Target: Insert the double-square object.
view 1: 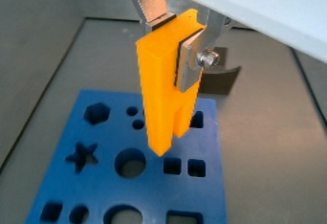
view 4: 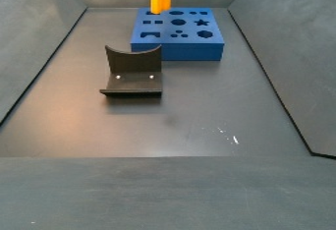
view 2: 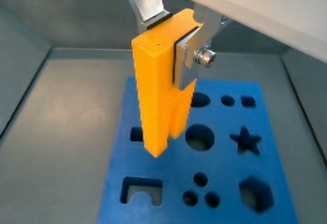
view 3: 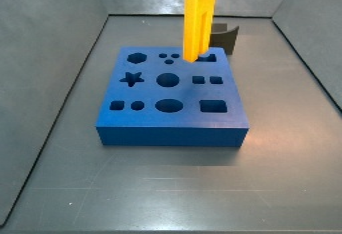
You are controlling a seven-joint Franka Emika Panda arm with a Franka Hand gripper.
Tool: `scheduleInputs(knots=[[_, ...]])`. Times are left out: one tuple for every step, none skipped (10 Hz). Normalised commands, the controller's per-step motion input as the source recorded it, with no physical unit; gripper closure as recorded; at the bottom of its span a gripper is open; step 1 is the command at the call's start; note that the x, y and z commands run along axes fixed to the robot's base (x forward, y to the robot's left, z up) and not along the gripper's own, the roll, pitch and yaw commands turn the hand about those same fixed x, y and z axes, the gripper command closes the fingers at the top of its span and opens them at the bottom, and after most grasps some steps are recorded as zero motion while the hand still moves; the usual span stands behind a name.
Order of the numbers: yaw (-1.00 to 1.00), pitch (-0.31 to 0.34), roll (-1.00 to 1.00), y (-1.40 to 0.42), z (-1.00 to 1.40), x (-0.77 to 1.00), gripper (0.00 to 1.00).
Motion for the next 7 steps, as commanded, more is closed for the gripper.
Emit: scheduleInputs(knots=[[-0.79, 0.084, 0.0, 0.18, -0.06, 0.19, 1.0], [-0.84, 0.006, -0.01, 0.05, -0.07, 0.24, 1.0], [-0.87, 0.0, 0.0, 0.05, -0.15, 0.27, 1.0], [-0.86, 0.0, 0.0, 0.04, -0.23, 0.29, 1.0], [-0.91, 0.0, 0.0, 0.05, -0.23, 0.22, 1.0], [-0.91, 0.0, 0.0, 0.0, -0.18, 0.19, 1.0], [-0.8, 0.0, 0.0, -0.11, -0.07, 0.25, 1.0]])
